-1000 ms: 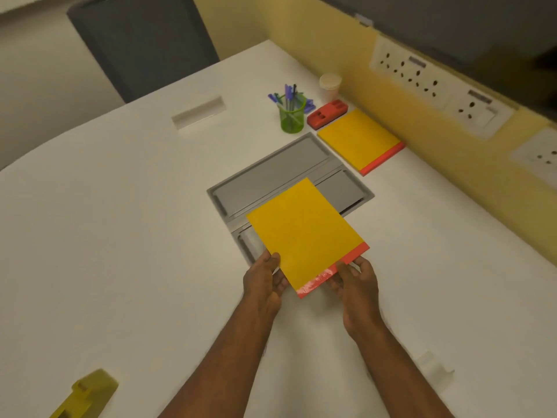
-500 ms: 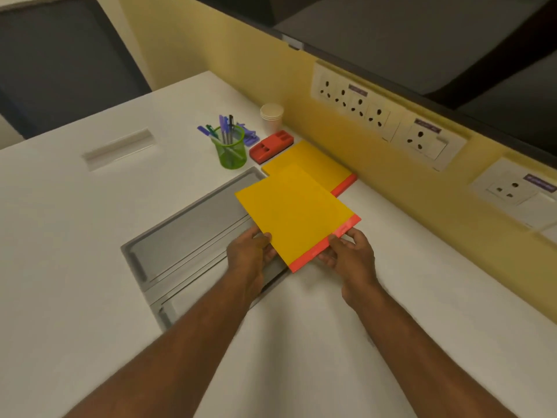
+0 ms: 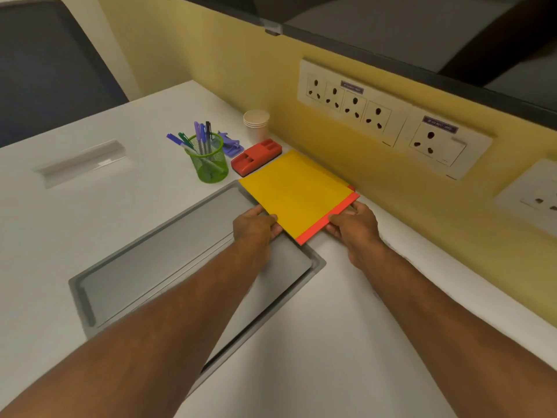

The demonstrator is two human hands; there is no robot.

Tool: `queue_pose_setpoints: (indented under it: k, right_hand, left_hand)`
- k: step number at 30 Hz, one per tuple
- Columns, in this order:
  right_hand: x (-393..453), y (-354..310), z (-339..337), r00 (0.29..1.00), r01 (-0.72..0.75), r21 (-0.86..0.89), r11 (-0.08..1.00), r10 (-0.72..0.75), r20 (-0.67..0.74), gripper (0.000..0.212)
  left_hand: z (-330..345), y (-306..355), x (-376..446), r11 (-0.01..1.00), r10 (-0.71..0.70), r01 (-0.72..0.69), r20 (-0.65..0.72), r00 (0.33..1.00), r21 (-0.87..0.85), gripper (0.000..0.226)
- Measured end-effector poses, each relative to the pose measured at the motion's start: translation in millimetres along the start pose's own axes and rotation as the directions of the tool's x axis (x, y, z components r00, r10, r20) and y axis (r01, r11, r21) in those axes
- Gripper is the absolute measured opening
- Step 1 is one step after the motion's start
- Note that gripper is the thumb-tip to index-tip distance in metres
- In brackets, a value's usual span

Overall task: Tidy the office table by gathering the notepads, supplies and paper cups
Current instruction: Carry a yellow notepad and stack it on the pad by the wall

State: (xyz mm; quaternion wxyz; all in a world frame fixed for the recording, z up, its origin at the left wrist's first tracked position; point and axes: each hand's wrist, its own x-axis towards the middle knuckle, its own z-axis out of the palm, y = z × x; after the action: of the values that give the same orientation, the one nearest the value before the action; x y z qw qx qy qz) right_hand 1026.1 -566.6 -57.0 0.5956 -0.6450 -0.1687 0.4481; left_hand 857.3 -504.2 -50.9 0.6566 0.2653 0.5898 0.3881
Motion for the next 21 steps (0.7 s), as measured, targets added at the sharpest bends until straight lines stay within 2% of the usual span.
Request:
queue_pose_setpoints:
  k: [3,6,9,12,13,16,19,21]
  right_hand:
    - [16.5,0.9,2.2,0.998,0.023,-0.014,1.000,-0.024,-0.050,0.046]
    - [30.5,5.0,2.1,0.997,0.046,-0.057,0.997,-0.049,-0.062,0.042]
    - [40.5,9.2,1.9,0.996,0.059,-0.107,0.992,-0.066,-0.062,0.043]
    - [45.7,12.7,2.2,0.993,0.078,-0.144,0.986,-0.089,-0.071,0.046]
    - [45.7,13.5,2.2,0.992,0.089,-0.152,0.984,-0.101,-0.073,0.045]
    - [43.8,15.3,1.5,0.987,0.114,-0.194,0.974,-0.133,-0.091,0.046]
    - [41.2,16.6,1.1,0.985,0.125,-0.252,0.960,-0.151,-0.087,0.057]
    - [40.5,16.5,0.8,0.984,0.133,-0.306,0.943,-0.162,-0.072,0.061]
  left_hand:
    - [9.6,0.6,14.2,1.000,-0.020,0.020,-0.037,0.999,0.006,0.048]
    - [17.1,0.7,27.4,0.999,-0.012,0.015,-0.074,0.997,0.028,0.048]
    - [23.0,1.0,38.1,0.998,0.000,0.007,-0.118,0.993,0.059,0.016]
    - [28.2,2.9,47.7,0.990,0.006,0.013,-0.137,0.991,0.138,0.031]
    - [29.4,4.1,50.3,0.987,0.007,0.016,-0.139,0.990,0.159,0.030]
    - [28.1,5.4,55.3,0.966,0.019,0.008,-0.100,0.995,0.259,0.016]
    - [25.3,2.7,57.4,0.949,0.048,-0.049,0.010,0.999,0.310,0.020]
    - [27.6,3.0,57.9,0.927,0.078,-0.061,-0.031,0.996,0.370,0.011]
